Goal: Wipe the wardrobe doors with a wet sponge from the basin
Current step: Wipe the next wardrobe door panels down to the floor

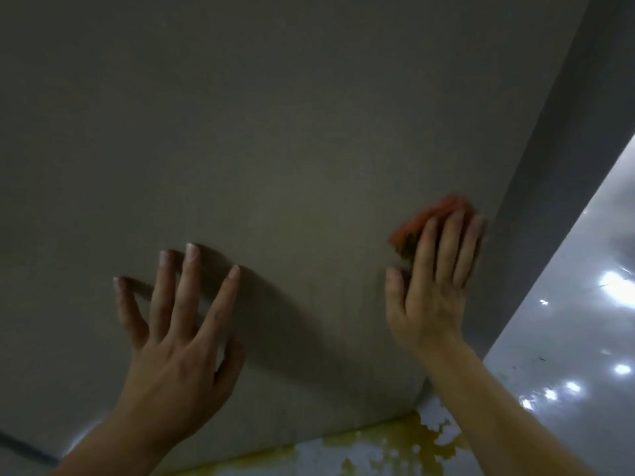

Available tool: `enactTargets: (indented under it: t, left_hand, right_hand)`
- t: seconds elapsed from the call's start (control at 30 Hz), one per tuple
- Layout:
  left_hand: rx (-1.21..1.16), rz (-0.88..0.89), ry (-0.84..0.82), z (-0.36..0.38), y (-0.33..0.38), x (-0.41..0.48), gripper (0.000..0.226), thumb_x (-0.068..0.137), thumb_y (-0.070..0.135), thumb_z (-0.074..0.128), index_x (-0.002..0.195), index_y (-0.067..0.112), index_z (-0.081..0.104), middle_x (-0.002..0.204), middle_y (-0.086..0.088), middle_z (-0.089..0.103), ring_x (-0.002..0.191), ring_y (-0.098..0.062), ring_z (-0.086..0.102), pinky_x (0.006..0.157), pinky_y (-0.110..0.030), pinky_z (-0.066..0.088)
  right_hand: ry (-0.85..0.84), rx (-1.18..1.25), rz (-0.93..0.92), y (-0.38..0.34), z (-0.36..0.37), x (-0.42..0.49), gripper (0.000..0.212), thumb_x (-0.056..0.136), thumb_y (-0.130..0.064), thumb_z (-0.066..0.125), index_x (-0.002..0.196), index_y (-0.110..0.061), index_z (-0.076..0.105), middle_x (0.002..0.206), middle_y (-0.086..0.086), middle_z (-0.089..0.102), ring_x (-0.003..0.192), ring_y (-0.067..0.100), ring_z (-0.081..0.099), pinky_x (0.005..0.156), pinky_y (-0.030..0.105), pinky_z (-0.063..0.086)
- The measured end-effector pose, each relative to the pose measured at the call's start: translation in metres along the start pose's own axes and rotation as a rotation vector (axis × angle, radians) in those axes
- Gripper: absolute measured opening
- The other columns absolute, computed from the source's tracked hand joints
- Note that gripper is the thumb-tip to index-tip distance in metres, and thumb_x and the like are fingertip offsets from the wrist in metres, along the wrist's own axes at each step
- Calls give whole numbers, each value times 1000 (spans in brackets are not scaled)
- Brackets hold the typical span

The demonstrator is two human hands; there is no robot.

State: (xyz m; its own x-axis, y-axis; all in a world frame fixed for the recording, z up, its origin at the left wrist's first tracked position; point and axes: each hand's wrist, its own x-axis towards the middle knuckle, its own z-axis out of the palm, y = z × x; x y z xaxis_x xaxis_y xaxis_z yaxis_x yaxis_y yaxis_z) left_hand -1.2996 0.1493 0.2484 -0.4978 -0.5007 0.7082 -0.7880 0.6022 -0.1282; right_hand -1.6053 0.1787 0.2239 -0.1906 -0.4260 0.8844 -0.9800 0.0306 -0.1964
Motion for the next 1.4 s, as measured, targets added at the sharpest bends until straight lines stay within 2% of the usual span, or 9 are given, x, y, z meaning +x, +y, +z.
enactTargets:
  t: [0.13,0.3,0.5,0.7,0.8,0.93,1.1,1.3,1.4]
  left_hand:
    - [10,-1,16,7,-7,-13,72,87,35,51,154,12,37,169,-21,5,156,-42,3,113,-80,6]
    - [5,-9,12,12,-9,-25,71,86,34,52,153,12,40,168,-24,8,156,-43,4,113,-80,9]
    - [-52,-30,5,19,-1,-23,74,88,34,52,157,17,32,168,-24,0,155,-47,-4,112,-80,4]
    - [-58,1,-18,35,16,-28,79,84,32,56,158,20,29,169,-18,-8,155,-46,-8,109,-84,5]
    - [-65,17,-29,44,21,-38,77,84,31,56,157,17,33,169,-19,-4,156,-44,-5,111,-82,4]
    - [-51,22,-17,55,24,-47,79,83,29,58,156,16,32,170,-17,-6,156,-42,-5,112,-81,3]
    - [-47,18,-37,56,24,-47,80,82,31,58,157,16,31,169,-17,-7,156,-43,-7,113,-80,1]
    - [-66,48,-28,54,14,-54,71,88,30,54,155,13,35,168,-24,4,156,-42,0,115,-78,4]
    - [-59,23,-16,51,-1,-65,72,89,32,53,156,14,31,168,-25,2,157,-41,-2,116,-76,6]
  right_hand:
    - [129,-9,-39,-21,9,21,72,104,-43,35,157,2,17,161,35,20,146,60,12,121,69,4]
    - [-122,-105,-410,-39,38,-76,66,103,-48,36,161,-21,19,171,7,5,157,39,-1,124,62,3]
    - [66,-9,-79,-63,28,-10,68,104,-45,34,160,-14,14,164,22,9,153,50,4,122,64,0]
    - [-88,-112,-447,-58,53,-96,70,101,-46,41,163,-24,16,169,2,11,158,33,3,126,57,4]
    - [-13,-77,-215,-36,45,-71,64,105,-43,36,162,-21,16,165,15,17,156,42,4,125,60,3]
    - [55,15,221,-23,43,-77,69,106,-41,28,158,2,12,161,36,16,148,59,9,119,71,14]
    - [-125,15,-12,-19,52,-122,70,106,-46,30,162,-13,6,164,24,7,149,54,7,122,65,9]
    - [69,204,506,-15,53,-98,75,104,-36,33,155,12,7,162,37,1,152,53,0,121,68,8]
    - [-65,147,319,-40,62,-129,78,104,-41,33,158,7,4,163,37,1,150,57,-2,119,71,9]
